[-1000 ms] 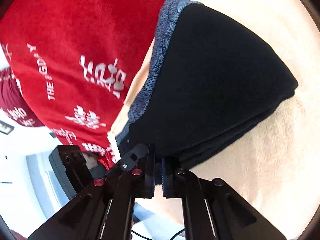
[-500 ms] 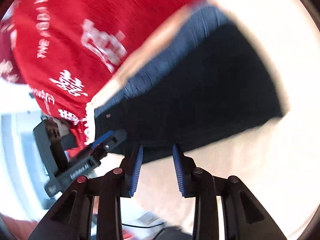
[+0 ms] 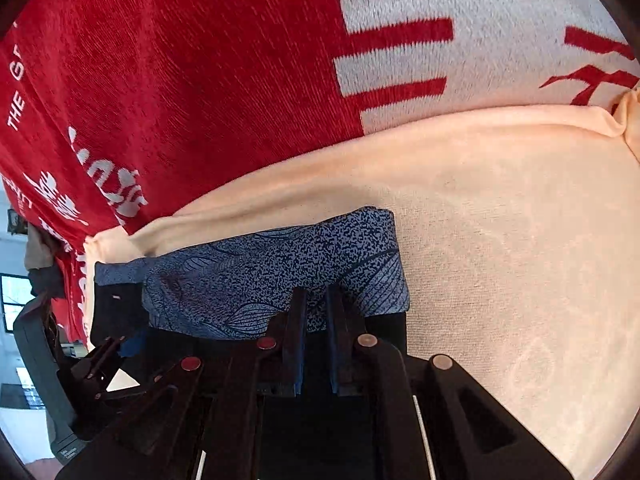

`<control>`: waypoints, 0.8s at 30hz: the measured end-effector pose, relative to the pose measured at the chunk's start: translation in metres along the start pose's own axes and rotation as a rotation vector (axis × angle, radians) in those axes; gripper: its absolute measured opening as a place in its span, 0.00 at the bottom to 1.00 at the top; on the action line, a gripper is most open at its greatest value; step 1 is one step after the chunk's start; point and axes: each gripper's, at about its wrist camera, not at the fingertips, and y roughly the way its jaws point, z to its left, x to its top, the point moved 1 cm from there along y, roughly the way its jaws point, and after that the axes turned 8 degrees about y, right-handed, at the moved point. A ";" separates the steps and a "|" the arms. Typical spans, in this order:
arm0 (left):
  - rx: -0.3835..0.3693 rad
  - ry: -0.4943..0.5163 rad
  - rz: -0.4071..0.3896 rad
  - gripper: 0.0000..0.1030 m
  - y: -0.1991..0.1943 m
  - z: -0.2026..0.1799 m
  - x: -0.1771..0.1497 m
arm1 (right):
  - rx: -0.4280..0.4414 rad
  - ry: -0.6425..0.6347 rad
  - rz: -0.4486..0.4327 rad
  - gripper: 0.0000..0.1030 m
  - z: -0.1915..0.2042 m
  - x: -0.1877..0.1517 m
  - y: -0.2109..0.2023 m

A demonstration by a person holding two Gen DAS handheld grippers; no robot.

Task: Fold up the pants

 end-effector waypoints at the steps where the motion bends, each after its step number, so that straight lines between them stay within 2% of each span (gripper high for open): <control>1: 0.022 0.015 -0.003 0.90 -0.002 -0.001 -0.002 | -0.001 -0.001 0.002 0.10 -0.001 -0.002 -0.003; 2: 0.063 0.030 0.019 0.97 -0.002 -0.001 -0.005 | 0.000 -0.005 0.011 0.10 0.000 -0.004 -0.005; 3: 0.074 0.023 0.036 0.99 -0.002 0.003 -0.009 | 0.002 -0.013 0.027 0.10 0.002 -0.007 -0.006; 6: 0.036 -0.061 0.067 0.99 -0.008 0.019 -0.020 | 0.003 -0.049 0.092 0.11 0.008 -0.022 -0.009; 13: 0.118 -0.124 0.083 0.99 -0.043 0.044 -0.050 | 0.034 -0.088 0.119 0.23 0.023 -0.062 -0.018; 18: 0.187 -0.175 0.080 0.99 -0.069 0.055 -0.077 | 0.072 -0.140 0.144 0.34 0.048 -0.085 -0.020; 24: 0.204 -0.265 0.094 0.99 -0.078 0.076 -0.117 | 0.113 -0.241 0.152 0.41 0.083 -0.108 -0.018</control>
